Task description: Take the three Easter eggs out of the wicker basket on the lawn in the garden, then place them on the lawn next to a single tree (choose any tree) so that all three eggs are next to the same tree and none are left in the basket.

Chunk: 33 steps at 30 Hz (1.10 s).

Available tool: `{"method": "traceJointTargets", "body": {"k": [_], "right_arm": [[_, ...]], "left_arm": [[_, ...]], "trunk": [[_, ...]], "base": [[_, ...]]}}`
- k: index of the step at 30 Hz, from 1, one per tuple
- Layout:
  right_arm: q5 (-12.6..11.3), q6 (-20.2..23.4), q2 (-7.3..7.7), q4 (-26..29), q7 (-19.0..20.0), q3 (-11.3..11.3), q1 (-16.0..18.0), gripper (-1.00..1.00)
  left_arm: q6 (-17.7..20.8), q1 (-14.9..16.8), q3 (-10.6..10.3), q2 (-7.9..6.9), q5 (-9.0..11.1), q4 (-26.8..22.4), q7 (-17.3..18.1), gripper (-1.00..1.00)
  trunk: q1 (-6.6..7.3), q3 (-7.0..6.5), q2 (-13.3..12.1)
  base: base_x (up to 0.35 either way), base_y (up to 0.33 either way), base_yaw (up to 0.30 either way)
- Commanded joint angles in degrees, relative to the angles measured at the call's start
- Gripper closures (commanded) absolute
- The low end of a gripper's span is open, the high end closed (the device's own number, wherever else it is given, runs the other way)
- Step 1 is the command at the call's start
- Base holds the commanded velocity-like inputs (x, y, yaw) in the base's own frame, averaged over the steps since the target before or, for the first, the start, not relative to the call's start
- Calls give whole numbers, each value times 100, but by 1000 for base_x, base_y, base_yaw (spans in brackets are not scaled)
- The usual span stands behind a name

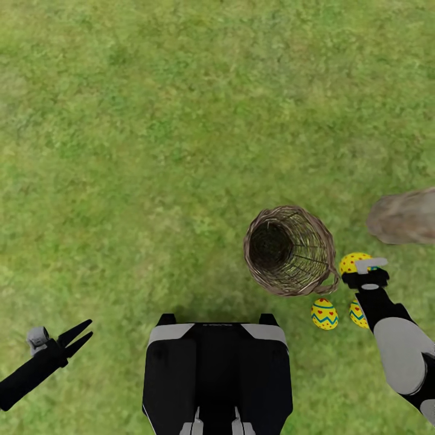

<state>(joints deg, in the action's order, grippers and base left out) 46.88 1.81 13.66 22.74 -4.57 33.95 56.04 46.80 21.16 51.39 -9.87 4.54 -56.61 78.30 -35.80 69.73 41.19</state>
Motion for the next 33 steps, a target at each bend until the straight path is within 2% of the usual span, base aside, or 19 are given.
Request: {"method": "traceJointTargets", "body": {"k": [1,9,11,13,26,29,33], "right_arm": [[49,-25,3,1,-18,23,3,100],[58,-89,-13,67,-64,-2,37,100],[69,-93,-13,37,-396,-14,54,100],[75,-100,-6,0,-563,-19,63,100],[89,-126,9,-26,-588,-29,58,100],[85,-331,12,-20,-581,-33,56,100],[72,-380,27,-21,-574,-21,56,100]], "left_arm": [[58,2,4,1,3,1,10,-100],[57,2,3,11,-6,10,1,-100],[57,1,3,11,-6,10,1,-100],[57,2,3,11,-6,10,1,-100],[48,2,-6,12,-30,10,-7,-100],[48,2,-6,12,-37,10,-17,-100],[-104,2,-11,40,-33,12,-41,-100]], "trunk": [[-2,3,5],[-2,3,5],[-2,3,5],[-2,3,5],[-287,236,526],[-353,290,646],[-441,362,807]], "base": [[0,0,0],[0,0,0],[0,0,0],[0,0,0],[0,0,0],[0,0,0],[0,0,0]]}}
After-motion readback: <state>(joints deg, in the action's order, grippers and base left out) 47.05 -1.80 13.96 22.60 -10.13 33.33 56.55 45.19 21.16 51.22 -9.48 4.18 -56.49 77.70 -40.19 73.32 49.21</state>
